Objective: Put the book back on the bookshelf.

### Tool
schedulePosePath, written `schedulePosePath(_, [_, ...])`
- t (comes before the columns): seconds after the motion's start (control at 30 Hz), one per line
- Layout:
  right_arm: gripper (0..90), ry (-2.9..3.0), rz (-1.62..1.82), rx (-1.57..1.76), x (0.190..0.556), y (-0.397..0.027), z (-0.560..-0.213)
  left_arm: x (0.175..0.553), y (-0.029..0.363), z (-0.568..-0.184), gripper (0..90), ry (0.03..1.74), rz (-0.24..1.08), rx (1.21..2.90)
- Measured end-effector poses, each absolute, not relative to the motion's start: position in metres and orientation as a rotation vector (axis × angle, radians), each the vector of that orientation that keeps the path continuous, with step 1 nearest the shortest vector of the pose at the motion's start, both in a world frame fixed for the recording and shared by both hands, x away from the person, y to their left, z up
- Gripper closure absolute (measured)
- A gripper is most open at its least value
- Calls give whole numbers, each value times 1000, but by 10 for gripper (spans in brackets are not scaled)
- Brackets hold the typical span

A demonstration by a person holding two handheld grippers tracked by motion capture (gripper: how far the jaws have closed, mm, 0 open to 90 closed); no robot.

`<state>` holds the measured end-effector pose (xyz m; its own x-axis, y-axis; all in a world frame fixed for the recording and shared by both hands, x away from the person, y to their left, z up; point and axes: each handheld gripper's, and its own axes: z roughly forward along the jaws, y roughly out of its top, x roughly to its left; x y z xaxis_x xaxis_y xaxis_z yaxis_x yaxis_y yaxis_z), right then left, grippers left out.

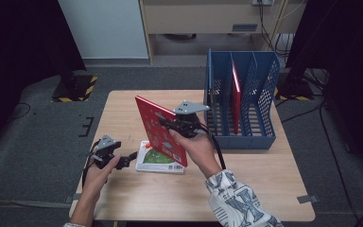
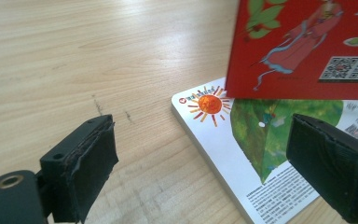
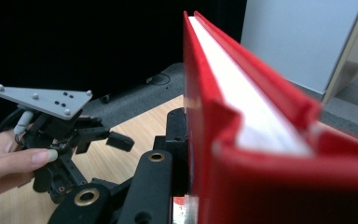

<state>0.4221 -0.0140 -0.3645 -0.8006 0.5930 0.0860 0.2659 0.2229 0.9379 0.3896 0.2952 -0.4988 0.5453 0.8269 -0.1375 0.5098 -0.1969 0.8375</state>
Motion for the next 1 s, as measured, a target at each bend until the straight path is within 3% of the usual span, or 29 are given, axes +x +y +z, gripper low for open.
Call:
schedulePosePath(0.37, [792, 2184, 1583, 825, 406, -37, -348, 393, 293, -505, 77, 1116, 438, 1905])
schedulePosePath(1.0, [791, 2170, 1568, 849, 392, -82, -349, 394, 289, -510, 66, 1111, 447, 1986])
